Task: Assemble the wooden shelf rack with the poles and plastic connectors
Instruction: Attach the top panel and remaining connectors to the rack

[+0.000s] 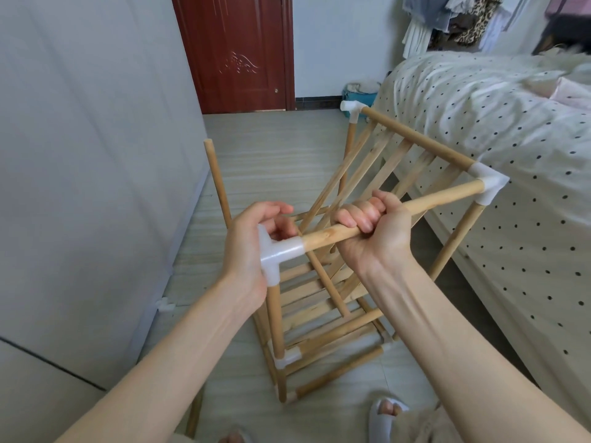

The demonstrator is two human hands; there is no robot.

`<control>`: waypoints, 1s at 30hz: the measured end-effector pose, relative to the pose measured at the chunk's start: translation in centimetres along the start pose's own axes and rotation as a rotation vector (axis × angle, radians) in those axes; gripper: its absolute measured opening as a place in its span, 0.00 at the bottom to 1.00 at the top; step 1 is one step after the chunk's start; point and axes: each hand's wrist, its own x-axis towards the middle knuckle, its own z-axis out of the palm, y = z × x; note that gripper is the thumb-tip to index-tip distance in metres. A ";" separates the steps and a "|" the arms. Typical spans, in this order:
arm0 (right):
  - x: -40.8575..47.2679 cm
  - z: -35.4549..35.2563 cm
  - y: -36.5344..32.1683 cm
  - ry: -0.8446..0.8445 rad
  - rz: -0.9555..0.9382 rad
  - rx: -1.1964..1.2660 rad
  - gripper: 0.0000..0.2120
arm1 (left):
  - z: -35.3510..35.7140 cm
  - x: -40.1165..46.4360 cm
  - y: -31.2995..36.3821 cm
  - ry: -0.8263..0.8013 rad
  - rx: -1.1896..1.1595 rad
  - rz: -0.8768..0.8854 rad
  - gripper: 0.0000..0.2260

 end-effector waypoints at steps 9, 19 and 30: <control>0.3 -0.1 -1.0 0.053 -0.011 -0.030 0.21 | -0.2 -1.0 -1.8 -0.155 0.021 0.016 0.09; 0.3 -0.9 -2.1 -0.028 -0.025 -0.016 0.23 | -1.4 -1.3 -3.0 -0.613 0.158 -0.102 0.23; 0.5 -1.0 -2.1 -0.045 -0.015 -0.015 0.24 | -1.5 -0.8 -4.4 -0.582 0.115 -0.078 0.24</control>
